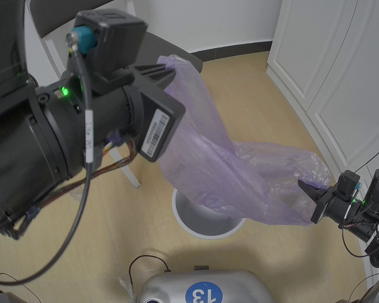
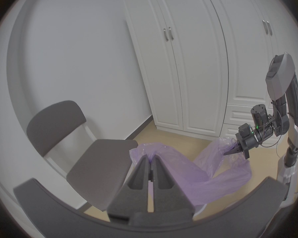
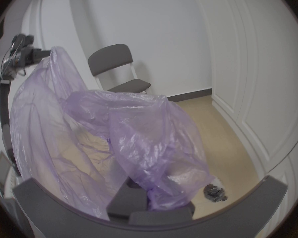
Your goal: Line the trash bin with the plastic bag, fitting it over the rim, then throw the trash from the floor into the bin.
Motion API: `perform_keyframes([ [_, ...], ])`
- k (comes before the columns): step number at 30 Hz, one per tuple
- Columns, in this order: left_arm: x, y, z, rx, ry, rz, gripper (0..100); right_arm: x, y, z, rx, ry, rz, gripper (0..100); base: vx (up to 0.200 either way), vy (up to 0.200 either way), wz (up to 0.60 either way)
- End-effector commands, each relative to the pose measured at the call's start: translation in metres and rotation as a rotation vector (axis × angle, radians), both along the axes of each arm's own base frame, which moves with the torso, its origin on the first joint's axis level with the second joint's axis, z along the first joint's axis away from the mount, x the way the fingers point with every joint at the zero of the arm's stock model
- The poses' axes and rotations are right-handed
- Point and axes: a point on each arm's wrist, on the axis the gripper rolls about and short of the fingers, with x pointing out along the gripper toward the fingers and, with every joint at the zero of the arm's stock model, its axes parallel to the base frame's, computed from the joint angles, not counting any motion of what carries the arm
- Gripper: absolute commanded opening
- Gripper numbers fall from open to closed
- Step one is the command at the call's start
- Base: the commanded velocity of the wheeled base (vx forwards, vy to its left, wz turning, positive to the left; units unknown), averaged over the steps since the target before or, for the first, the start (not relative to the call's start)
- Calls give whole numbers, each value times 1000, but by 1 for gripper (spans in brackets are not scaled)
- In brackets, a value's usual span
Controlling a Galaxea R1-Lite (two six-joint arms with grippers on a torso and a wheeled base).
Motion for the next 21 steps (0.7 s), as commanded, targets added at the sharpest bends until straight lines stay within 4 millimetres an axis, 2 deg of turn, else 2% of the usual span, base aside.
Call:
perform_keyframes([
  [1,0,8,-8,-8,31,16,0,1,-5,-1,-46,-10,-30,0,0,0,0],
  [5,1,19,-13,-6,46,42,0,-1,-7,-1,-47,-11,-51,0,0,0,0],
  [8,18,36,-20,9,73,134,0,-6,-9,1,15,13,-58,0,0,0,0],
  [9,18,36,-20,9,73,134,0,-6,-9,1,15,13,-58,0,0,0,0],
  [10,30,43,-22,7,88,157,0,-6,-8,6,73,19,-48,0,0,0,0],
  [12,38,49,-29,-13,127,148,0,0,-5,12,109,3,-46,0,0,0,0],
  [15,40,47,-42,-22,185,107,0,7,-3,18,110,-5,-42,0,0,0,0],
  [18,41,40,-61,8,243,61,0,11,11,31,86,23,11,0,0,0,0],
  [21,44,32,-70,1,291,12,0,14,23,44,54,59,55,0,0,0,0],
])
